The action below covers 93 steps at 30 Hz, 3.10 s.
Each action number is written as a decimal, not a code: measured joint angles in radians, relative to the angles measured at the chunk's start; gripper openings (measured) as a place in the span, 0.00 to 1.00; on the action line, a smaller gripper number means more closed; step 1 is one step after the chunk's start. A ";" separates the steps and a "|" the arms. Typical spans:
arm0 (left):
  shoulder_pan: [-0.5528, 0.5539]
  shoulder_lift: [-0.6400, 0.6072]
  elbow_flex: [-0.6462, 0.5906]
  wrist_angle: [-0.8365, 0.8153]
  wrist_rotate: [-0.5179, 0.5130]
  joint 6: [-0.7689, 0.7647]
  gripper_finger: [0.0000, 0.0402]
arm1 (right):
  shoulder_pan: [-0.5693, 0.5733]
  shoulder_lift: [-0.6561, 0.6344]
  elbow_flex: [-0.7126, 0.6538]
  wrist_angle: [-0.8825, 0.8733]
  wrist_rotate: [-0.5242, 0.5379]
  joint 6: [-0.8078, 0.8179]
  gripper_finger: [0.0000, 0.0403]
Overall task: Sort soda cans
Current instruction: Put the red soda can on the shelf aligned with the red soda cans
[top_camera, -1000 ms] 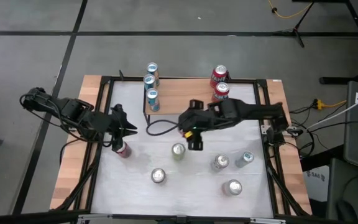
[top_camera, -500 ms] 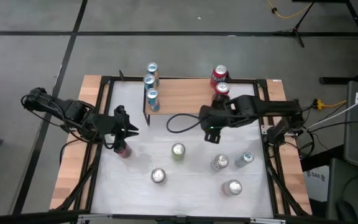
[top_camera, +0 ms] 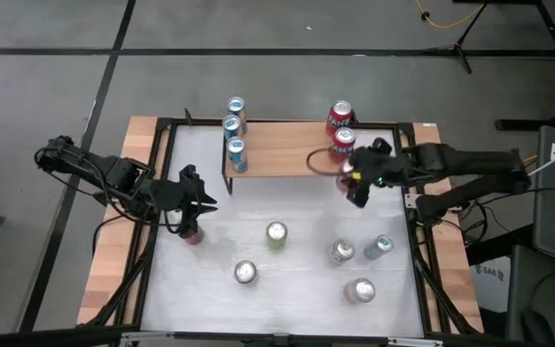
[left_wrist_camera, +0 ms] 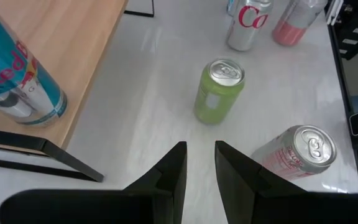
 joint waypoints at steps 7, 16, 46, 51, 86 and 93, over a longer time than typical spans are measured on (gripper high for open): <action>0.000 0.000 0.000 0.001 0.000 0.000 0.19 | -0.109 -0.055 -0.095 0.100 -0.050 -0.096 0.73; 0.000 0.000 0.000 0.001 0.000 -0.001 0.19 | -0.188 -0.043 -0.114 0.174 -0.105 -0.199 0.73; 0.000 0.000 0.000 0.001 0.000 -0.003 0.19 | -0.275 -0.029 -0.114 0.171 -0.151 -0.327 0.74; 0.000 0.000 0.000 0.001 0.000 -0.003 0.19 | -0.275 -0.029 -0.114 0.185 -0.148 -0.332 0.74; 0.000 0.000 0.000 0.001 0.000 -0.007 0.19 | -0.419 -0.015 -0.113 0.190 -0.246 -0.439 0.74; 0.000 0.000 0.000 0.001 0.000 -0.007 0.19 | -0.417 0.007 -0.111 0.193 -0.244 -0.441 0.74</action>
